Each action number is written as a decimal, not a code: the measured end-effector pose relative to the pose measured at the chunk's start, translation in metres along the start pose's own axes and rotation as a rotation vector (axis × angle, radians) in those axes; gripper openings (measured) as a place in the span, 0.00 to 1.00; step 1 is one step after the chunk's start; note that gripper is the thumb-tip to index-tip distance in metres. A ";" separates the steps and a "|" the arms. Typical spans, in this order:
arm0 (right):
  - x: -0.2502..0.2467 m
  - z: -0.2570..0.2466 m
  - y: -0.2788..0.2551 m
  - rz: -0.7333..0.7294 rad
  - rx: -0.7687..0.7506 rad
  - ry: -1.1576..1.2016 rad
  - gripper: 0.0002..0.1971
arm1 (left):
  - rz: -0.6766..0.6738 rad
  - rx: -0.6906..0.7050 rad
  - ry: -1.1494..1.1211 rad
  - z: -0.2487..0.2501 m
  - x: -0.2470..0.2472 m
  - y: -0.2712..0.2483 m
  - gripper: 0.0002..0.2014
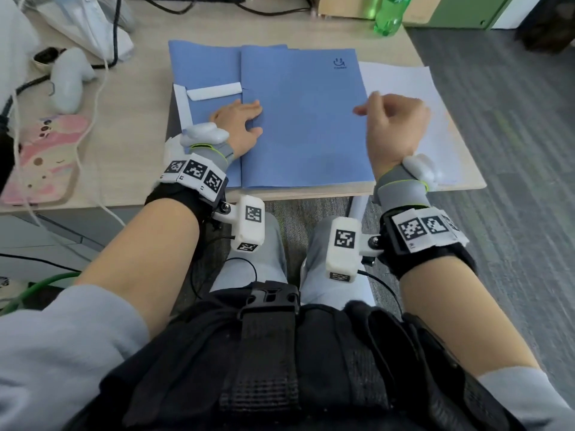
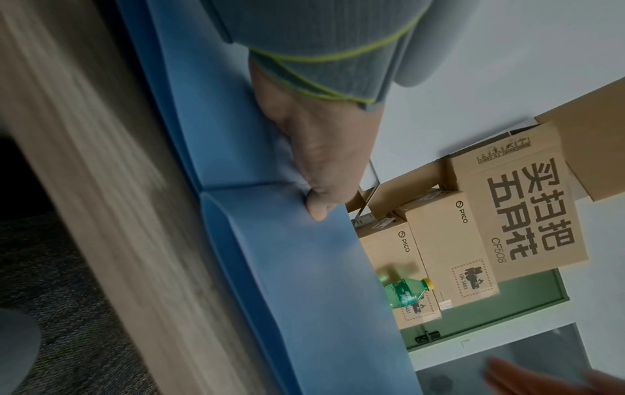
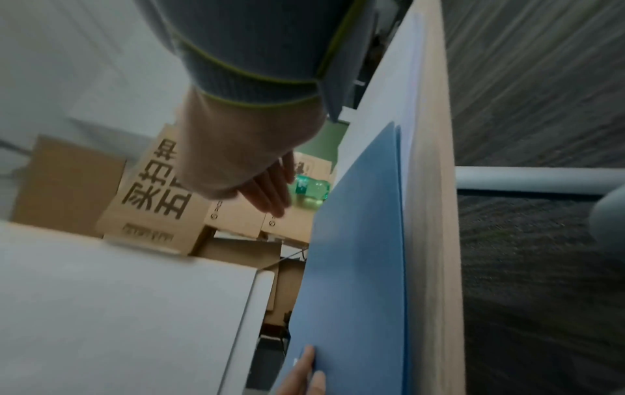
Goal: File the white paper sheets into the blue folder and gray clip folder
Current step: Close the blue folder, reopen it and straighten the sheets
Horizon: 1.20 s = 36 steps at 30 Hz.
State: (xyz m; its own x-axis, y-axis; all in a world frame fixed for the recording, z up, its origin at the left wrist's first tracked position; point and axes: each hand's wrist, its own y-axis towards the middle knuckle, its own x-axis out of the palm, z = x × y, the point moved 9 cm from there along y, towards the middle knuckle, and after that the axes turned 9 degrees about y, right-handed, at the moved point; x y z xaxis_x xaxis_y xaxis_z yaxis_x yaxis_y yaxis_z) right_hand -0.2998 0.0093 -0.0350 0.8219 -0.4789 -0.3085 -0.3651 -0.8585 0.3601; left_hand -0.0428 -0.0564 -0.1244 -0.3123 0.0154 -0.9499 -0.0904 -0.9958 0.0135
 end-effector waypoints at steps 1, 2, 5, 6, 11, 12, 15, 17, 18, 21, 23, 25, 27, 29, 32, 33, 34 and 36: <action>0.017 0.001 0.001 -0.102 0.016 -0.109 0.20 | 0.000 -0.004 -0.009 0.000 0.001 0.000 0.24; 0.033 0.004 0.001 -0.195 0.033 -0.196 0.20 | 0.002 -0.011 -0.015 -0.001 0.000 0.000 0.24; 0.066 0.014 -0.002 -0.384 0.089 -0.313 0.12 | 0.014 -0.030 -0.033 -0.001 -0.002 -0.001 0.24; 0.078 0.017 -0.002 -0.442 0.096 -0.308 0.11 | 0.016 -0.042 -0.039 -0.001 -0.004 -0.001 0.24; 0.127 0.022 -0.003 -0.668 0.073 -0.378 0.18 | 0.037 -0.110 -0.141 -0.006 -0.015 0.005 0.22; 0.140 0.021 -0.001 -0.714 0.052 -0.403 0.20 | 0.039 -0.129 -0.148 -0.009 -0.018 0.008 0.22; 0.160 0.018 -0.003 -0.806 -0.051 -0.523 0.26 | 0.014 -0.136 -0.168 -0.011 -0.019 0.014 0.23; 0.170 0.016 0.001 -0.812 -0.093 -0.567 0.27 | -0.042 -0.102 -0.168 -0.008 -0.019 0.018 0.25; 0.174 0.016 0.004 -0.811 -0.099 -0.572 0.28 | -0.055 -0.085 -0.170 -0.007 -0.021 0.020 0.24; 0.183 0.018 0.011 -0.804 -0.089 -0.560 0.28 | 0.122 -0.118 -0.154 -0.017 -0.046 0.029 0.18; 0.184 0.023 0.014 -0.791 -0.058 -0.518 0.27 | 0.237 -0.198 -0.006 -0.032 -0.063 0.034 0.18; 0.185 0.027 0.015 -0.773 -0.041 -0.477 0.27 | 0.180 -0.255 0.166 -0.043 -0.065 0.041 0.18; 0.184 0.030 0.015 -0.753 -0.015 -0.464 0.28 | 0.082 -0.251 0.229 -0.046 -0.059 0.047 0.15; 0.182 0.036 0.019 -0.734 0.057 -0.490 0.33 | 0.017 -0.215 0.222 -0.043 -0.051 0.054 0.13; 0.181 0.053 0.022 -0.755 0.183 -0.531 0.46 | -0.053 -0.202 0.158 -0.043 -0.042 0.061 0.10; 0.182 0.057 0.022 -0.772 0.210 -0.514 0.50 | -0.082 -0.212 0.146 -0.044 -0.041 0.062 0.08; 0.182 0.059 0.021 -0.787 0.229 -0.498 0.51 | -0.112 -0.218 0.135 -0.045 -0.039 0.062 0.09; 0.181 0.061 0.020 -0.804 0.248 -0.488 0.52 | -0.151 -0.242 0.132 -0.047 -0.040 0.063 0.20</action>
State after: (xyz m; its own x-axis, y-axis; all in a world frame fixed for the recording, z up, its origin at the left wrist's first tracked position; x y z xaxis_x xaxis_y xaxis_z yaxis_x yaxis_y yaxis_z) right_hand -0.1847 -0.1061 -0.1370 0.6147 0.2918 -0.7328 0.0980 -0.9501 -0.2962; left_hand 0.0086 -0.1236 -0.1007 -0.1852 0.1687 -0.9681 0.1065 -0.9759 -0.1905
